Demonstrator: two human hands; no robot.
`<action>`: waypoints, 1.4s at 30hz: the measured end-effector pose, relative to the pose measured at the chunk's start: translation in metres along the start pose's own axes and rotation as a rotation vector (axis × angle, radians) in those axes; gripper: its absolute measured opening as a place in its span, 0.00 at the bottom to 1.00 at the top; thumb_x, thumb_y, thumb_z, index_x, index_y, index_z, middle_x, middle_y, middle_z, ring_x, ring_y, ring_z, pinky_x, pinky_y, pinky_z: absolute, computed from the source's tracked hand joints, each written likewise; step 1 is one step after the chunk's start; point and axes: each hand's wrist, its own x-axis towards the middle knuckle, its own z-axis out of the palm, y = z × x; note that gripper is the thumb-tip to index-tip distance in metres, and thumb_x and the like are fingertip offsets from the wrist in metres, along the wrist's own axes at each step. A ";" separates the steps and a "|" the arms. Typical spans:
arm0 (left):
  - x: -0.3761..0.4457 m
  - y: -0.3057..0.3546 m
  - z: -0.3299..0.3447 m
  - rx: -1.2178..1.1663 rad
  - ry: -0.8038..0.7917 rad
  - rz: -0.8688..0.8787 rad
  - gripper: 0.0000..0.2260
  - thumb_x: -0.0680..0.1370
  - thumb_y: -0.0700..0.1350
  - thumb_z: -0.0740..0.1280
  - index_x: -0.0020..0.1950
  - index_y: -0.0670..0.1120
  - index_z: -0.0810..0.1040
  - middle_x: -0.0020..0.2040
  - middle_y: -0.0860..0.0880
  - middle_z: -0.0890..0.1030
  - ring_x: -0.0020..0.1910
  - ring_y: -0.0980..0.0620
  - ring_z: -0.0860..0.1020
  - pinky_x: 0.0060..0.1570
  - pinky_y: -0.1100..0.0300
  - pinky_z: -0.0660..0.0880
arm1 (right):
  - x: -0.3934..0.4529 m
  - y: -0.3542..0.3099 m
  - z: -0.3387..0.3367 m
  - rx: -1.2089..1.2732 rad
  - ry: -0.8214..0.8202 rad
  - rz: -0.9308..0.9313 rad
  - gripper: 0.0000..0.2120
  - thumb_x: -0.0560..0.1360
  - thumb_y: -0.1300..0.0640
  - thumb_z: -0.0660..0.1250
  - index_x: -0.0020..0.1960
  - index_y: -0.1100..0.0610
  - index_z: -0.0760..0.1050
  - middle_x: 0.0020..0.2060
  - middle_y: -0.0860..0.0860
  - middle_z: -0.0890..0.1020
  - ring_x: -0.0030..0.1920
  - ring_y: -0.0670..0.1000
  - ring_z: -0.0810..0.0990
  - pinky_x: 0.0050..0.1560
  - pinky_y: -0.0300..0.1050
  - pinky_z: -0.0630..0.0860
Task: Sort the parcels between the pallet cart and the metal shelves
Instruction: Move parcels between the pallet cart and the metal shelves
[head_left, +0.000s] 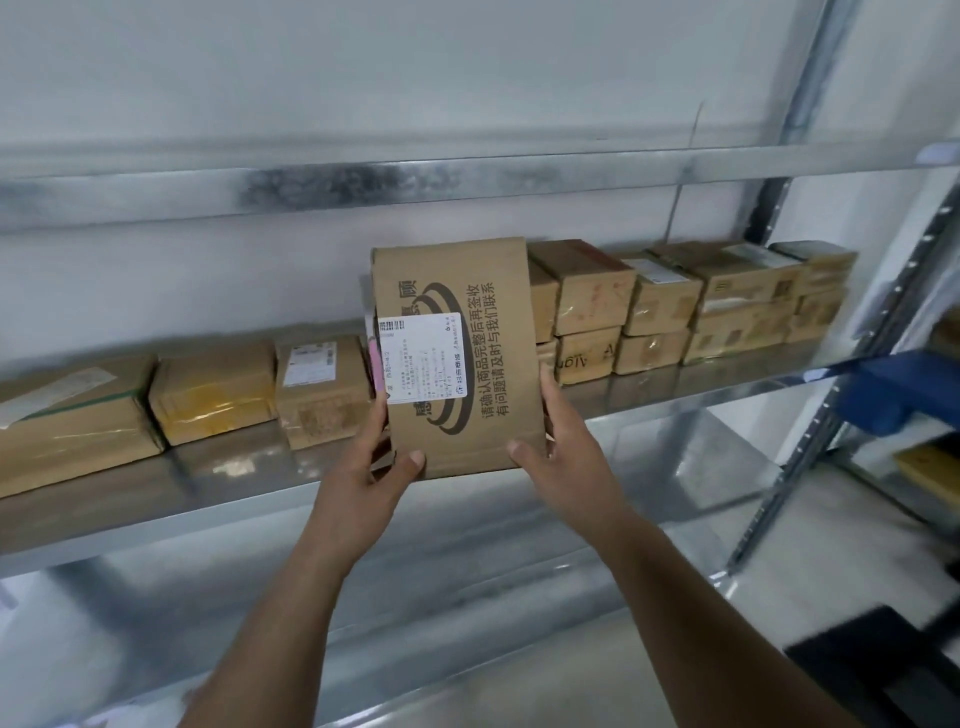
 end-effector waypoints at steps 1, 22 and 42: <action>-0.001 0.002 0.013 -0.012 -0.017 0.002 0.32 0.78 0.42 0.66 0.71 0.69 0.55 0.54 0.76 0.73 0.55 0.76 0.70 0.47 0.78 0.69 | -0.004 0.007 -0.010 -0.014 0.017 0.011 0.38 0.77 0.57 0.64 0.78 0.43 0.45 0.70 0.48 0.67 0.67 0.48 0.69 0.67 0.50 0.71; 0.058 0.041 0.256 -0.088 -0.474 0.023 0.34 0.76 0.44 0.67 0.73 0.68 0.54 0.64 0.63 0.73 0.59 0.65 0.73 0.61 0.57 0.71 | -0.049 0.136 -0.195 0.019 0.338 0.214 0.37 0.77 0.64 0.62 0.74 0.37 0.49 0.67 0.45 0.68 0.65 0.48 0.71 0.62 0.55 0.75; 0.183 0.111 0.525 -0.161 -0.958 0.301 0.30 0.77 0.44 0.66 0.70 0.67 0.56 0.58 0.68 0.72 0.53 0.72 0.72 0.42 0.79 0.70 | -0.023 0.247 -0.378 -0.198 0.794 0.517 0.42 0.77 0.59 0.66 0.76 0.39 0.41 0.71 0.47 0.65 0.66 0.48 0.70 0.64 0.53 0.73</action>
